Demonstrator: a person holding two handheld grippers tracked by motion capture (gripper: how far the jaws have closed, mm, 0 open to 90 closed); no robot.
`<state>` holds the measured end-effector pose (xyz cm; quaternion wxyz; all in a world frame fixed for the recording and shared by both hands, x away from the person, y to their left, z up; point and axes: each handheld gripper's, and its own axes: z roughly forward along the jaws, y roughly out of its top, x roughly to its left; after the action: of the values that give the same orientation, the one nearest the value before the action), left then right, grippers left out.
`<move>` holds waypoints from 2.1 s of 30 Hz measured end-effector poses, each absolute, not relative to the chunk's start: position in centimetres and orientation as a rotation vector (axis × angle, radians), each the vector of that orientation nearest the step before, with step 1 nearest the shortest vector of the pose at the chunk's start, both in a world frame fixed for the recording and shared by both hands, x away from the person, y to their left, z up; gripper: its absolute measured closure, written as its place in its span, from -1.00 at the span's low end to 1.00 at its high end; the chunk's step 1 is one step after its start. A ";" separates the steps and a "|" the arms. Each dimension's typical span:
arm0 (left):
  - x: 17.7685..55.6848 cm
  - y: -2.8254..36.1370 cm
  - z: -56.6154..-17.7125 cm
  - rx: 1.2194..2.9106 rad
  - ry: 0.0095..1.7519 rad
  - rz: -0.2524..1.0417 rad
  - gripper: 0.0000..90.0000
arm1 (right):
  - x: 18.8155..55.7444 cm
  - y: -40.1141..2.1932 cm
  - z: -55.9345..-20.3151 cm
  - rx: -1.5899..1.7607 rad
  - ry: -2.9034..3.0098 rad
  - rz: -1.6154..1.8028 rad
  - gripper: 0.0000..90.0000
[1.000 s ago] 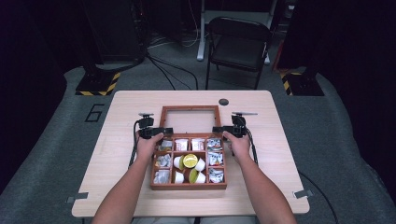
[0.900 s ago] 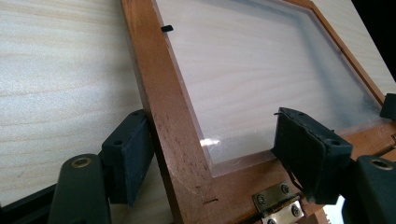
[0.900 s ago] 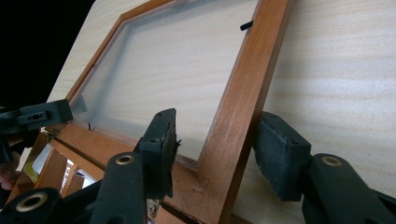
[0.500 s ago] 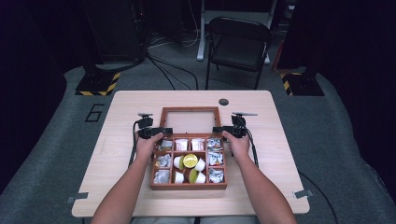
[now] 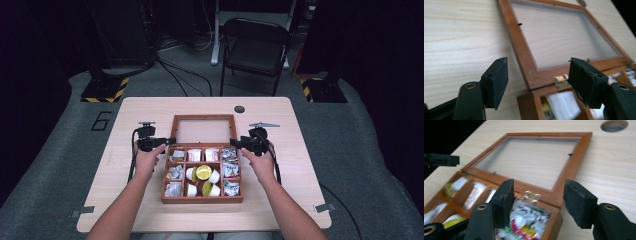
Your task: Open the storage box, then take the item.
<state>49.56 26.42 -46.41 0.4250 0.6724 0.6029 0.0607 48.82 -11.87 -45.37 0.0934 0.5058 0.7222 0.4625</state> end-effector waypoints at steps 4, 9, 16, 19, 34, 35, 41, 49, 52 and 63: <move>48.0 26.6 -45.9 1.681 1.480 0.134 -0.31 | 47.3 -11.3 -44.5 1.383 2.214 1.352 -0.12; 46.1 26.8 -45.7 1.716 1.450 0.178 -0.32 | 46.0 -10.6 -44.3 1.289 2.251 1.279 -0.12; 44.4 27.4 -44.8 1.733 1.438 0.275 -0.31 | 45.1 -9.8 -43.9 1.228 2.256 1.257 -0.11; 43.7 27.4 -44.8 1.741 1.415 0.276 -0.29 | 44.7 -9.4 -43.6 1.198 2.248 1.279 -0.12; 41.9 28.3 -44.7 1.712 1.357 0.243 -0.27 | 45.2 -6.2 -45.7 1.129 2.399 1.227 -0.11; 41.8 28.5 -44.6 1.712 1.356 0.247 -0.27 | 45.2 -5.9 -45.8 1.116 2.408 1.225 -0.11; 41.1 29.0 -44.1 1.688 1.359 0.259 -0.27 | 45.0 -4.4 -46.1 1.057 2.464 1.219 -0.10; 40.7 29.1 -44.1 1.682 1.368 0.269 -0.27 | 44.0 -2.4 -46.7 0.976 2.544 1.202 -0.15; 40.8 29.2 -44.1 1.683 1.373 0.268 -0.27 | 43.2 -1.9 -47.0 0.941 2.564 1.173 -0.20; 41.1 29.1 -44.1 1.676 1.364 0.256 -0.27 | 41.9 -1.1 -47.3 0.910 2.605 1.090 -0.23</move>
<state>41.06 29.06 -44.07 0.4641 0.6823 0.5551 0.1043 41.92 -1.10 -47.33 0.0870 0.3057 0.8746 0.3661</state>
